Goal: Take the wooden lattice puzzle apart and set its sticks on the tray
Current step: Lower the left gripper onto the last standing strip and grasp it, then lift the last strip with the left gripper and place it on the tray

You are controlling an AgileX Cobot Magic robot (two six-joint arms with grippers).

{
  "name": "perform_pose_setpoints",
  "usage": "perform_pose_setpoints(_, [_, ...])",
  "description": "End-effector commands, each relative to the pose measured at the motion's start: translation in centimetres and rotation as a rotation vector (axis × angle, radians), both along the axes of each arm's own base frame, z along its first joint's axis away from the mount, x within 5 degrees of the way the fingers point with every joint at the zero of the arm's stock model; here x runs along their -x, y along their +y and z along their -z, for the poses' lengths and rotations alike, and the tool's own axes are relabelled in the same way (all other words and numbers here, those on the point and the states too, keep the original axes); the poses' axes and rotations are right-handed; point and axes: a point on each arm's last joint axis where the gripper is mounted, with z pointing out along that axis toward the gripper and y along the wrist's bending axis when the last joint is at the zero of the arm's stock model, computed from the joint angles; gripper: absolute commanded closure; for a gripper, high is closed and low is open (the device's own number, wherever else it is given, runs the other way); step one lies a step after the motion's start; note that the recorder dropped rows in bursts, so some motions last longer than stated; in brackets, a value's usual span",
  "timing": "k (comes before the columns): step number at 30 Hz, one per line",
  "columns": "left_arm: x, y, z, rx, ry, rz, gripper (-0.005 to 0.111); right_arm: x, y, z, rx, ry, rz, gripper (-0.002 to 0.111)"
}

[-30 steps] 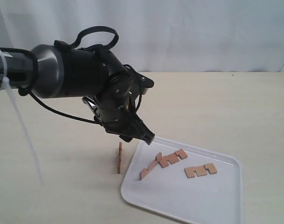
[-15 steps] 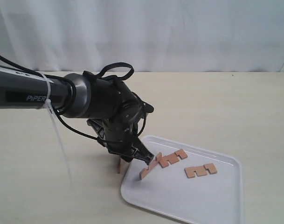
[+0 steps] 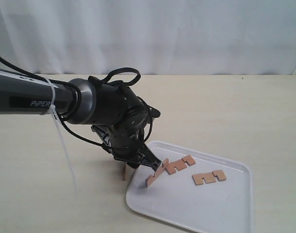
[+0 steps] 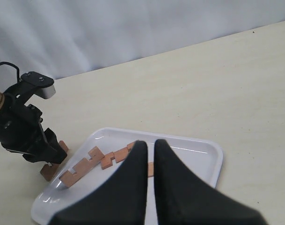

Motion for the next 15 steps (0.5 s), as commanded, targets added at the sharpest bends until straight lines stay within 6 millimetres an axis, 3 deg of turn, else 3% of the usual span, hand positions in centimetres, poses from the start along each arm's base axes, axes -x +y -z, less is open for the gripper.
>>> perform_pose_setpoints(1, [-0.3,-0.2,0.3,0.013,-0.013,-0.002,0.058,0.0,0.0,0.0,0.005,-0.008,-0.004,0.104])
perform_pose_setpoints(7, [-0.3,-0.2,1.3,-0.003,0.0,0.002,0.059,0.0,0.0,0.0,0.005,-0.008,-0.004,0.104])
perform_pose_setpoints(9, [-0.4,0.0,1.3,-0.022,-0.005,0.011,0.073,0.0,0.0,0.0,0.005,-0.008,-0.004,0.104])
perform_pose_setpoints(10, [-0.4,0.1,1.3,-0.038,-0.004,0.021,0.092,0.0,0.0,0.0,0.005,-0.008,-0.004,0.104])
perform_pose_setpoints(12, [-0.5,0.4,1.2,-0.076,-0.017,0.044,0.107,0.0,0.0,0.0,0.005,-0.008,-0.004,0.104])
perform_pose_setpoints(15, [-0.6,0.9,-0.4,-0.118,-0.051,0.062,0.107,0.0,0.0,0.0,0.005,-0.008,-0.004,0.104])
